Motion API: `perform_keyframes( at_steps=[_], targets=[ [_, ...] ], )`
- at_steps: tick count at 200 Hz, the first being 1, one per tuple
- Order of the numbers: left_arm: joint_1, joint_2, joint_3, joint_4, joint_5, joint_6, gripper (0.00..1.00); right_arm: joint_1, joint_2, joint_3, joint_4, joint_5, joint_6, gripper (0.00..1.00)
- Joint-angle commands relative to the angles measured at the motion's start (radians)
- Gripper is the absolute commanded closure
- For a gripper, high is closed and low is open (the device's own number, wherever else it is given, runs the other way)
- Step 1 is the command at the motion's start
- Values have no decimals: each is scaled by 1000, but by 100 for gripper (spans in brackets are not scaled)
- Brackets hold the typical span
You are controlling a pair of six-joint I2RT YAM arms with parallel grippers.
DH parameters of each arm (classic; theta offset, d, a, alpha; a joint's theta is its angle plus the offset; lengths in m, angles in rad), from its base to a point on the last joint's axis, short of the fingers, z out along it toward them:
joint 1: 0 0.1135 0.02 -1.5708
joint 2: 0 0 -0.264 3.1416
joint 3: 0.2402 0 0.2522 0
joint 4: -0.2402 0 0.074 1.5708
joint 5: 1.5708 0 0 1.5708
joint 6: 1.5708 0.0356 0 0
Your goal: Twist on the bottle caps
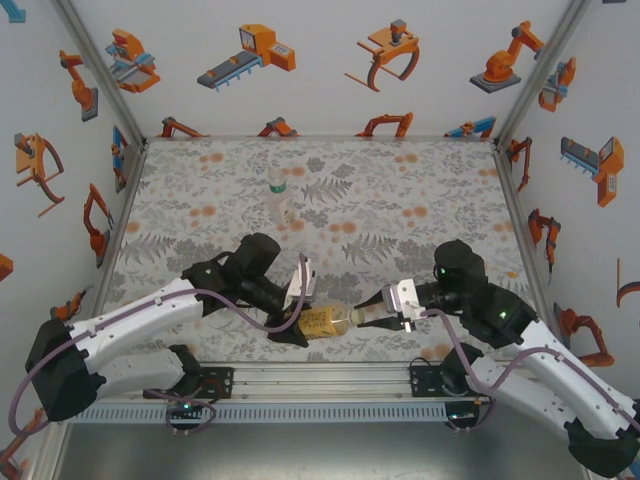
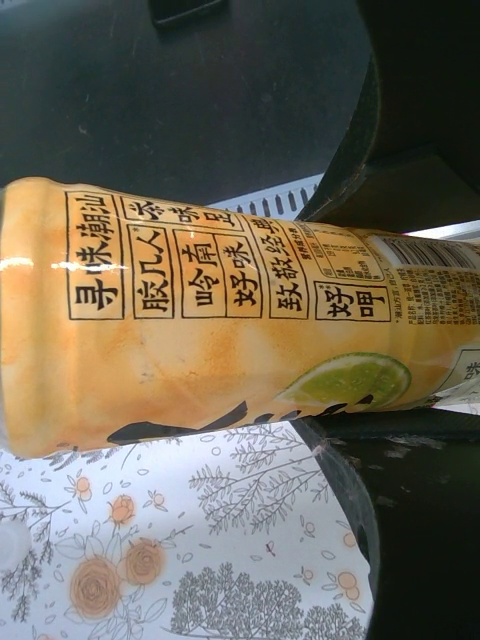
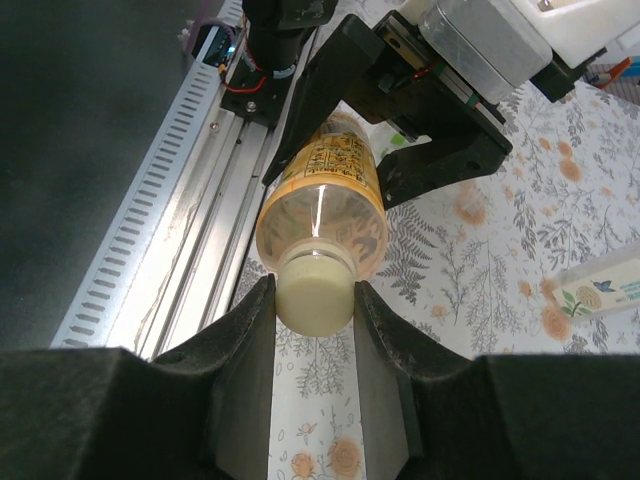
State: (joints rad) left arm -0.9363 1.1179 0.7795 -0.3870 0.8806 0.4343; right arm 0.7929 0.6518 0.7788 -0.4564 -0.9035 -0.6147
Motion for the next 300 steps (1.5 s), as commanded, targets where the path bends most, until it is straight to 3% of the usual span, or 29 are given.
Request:
perform_keyframes(
  at_steps=[1,60,81,169,208,232,261,300],
  targets=[
    [-12,1,57,48,117,-18,100,11,-2,5,-19,2,-57,100],
    [-12,-4,56,69,101,-24,100,20,-8,-13,7,1,-15,100],
    [-12,-36,25,107,10,-21,100,20,-17,-53,138,70,186,100],
    [-12,-148,-65,251,-264,22,100,20,71,-110,395,288,1017,100],
    [-13,-163,-102,326,-399,32,100,20,128,-96,344,543,1483,100],
    [-13,-156,-120,362,-501,32,100,20,174,-80,280,587,1704,100],
    [-13,-139,-124,384,-549,28,100,20,228,3,105,644,1748,100],
    [-12,-121,-124,396,-542,22,100,20,229,1,121,673,1749,97]
  ],
)
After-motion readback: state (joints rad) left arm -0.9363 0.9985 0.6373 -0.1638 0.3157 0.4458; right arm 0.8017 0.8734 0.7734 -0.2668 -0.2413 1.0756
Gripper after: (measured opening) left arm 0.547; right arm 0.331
